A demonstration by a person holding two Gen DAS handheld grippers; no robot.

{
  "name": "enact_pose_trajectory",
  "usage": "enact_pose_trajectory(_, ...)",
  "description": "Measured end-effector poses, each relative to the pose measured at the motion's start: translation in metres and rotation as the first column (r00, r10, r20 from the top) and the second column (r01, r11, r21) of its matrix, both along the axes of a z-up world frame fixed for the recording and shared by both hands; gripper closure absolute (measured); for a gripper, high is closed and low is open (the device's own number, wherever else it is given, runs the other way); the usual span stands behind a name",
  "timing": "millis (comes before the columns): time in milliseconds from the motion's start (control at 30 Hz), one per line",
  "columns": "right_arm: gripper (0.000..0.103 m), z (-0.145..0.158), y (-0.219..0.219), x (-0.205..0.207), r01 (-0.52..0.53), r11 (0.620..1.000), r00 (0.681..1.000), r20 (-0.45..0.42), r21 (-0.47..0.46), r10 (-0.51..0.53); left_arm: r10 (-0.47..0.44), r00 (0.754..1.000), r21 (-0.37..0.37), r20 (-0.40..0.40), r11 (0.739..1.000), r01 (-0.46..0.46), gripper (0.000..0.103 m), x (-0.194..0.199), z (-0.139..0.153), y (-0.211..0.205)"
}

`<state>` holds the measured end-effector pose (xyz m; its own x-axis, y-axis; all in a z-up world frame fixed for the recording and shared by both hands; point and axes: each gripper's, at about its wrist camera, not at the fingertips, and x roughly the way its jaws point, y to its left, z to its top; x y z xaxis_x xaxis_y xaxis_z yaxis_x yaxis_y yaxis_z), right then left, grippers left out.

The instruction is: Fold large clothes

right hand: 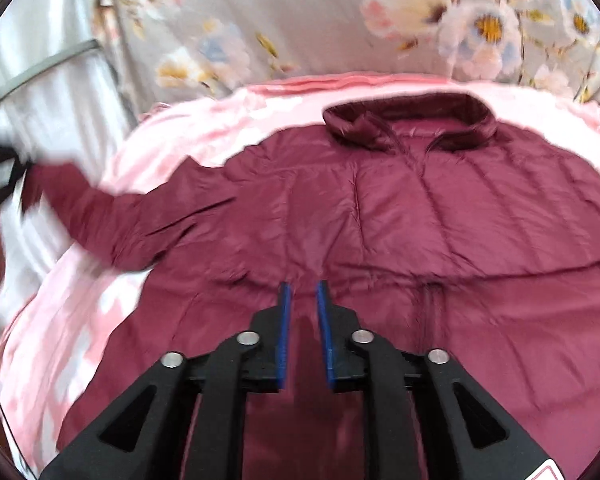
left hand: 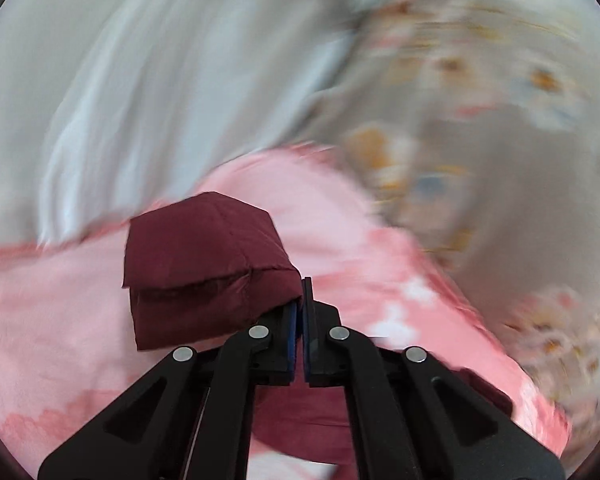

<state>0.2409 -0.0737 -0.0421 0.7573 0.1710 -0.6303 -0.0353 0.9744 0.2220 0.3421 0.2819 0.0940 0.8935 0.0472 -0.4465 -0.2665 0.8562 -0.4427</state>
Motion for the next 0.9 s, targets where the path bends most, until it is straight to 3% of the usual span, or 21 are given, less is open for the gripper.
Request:
enact_pose_trajectory(133, 0.073, 0.013, -0.010, -0.046, -0.010, 1.000, 0.999, 0.044, -0.012, 0.010, -0.212, 0.971, 0.121, 0.106, 0.972, 0.199, 0.103, -0.011, 0.054, -0.105)
enact_pose_trajectory(267, 0.073, 0.015, -0.028, -0.081, 0.025, 0.999, 0.999, 0.045, -0.022, -0.024, -0.423, 0.901, 0.190, 0.099, 0.897, 0.400, 0.103, -0.018, 0.064, -0.222)
enact_pose_trajectory(367, 0.073, 0.013, -0.048, -0.102, 0.065, 0.998, 0.997, 0.036, -0.028, -0.064, -0.508, 0.860, 0.190, 0.044, 0.850, 0.492, 0.103, -0.020, 0.045, -0.283)
enact_pose_trajectory(500, 0.073, 0.007, -0.073, -0.122, 0.110, 0.993, 0.994, 0.018, -0.035, -0.110, -0.573, 0.816, 0.189, -0.080, 0.795, 0.577, 0.103, -0.020, -0.006, -0.355)
enact_pose_trajectory(700, 0.072, -0.008, -0.115, -0.139, 0.192, 0.981, 0.981, -0.031, -0.015, -0.192, -0.613, 0.754, 0.130, -0.238, 0.749, 0.650, 0.100, -0.023, -0.080, -0.412)
enact_pose_trajectory(767, 0.067, -0.011, -0.126, -0.144, 0.215, 0.977, 0.976, -0.037, -0.009, -0.215, -0.634, 0.738, 0.069, -0.230, 0.746, 0.662, 0.085, -0.025, -0.098, -0.410)
enact_pose_trajectory(833, 0.062, -0.009, -0.134, -0.146, 0.232, 0.973, 0.972, -0.036, -0.002, -0.232, -0.644, 0.735, 0.042, -0.210, 0.746, 0.665, 0.053, -0.033, -0.101, -0.404)
enact_pose_trajectory(900, 0.058, -0.004, -0.141, -0.145, 0.244, 0.970, 0.970, -0.022, 0.001, -0.243, -0.656, 0.738, 0.018, -0.162, 0.745, 0.666, 0.039, -0.042, -0.095, -0.387)
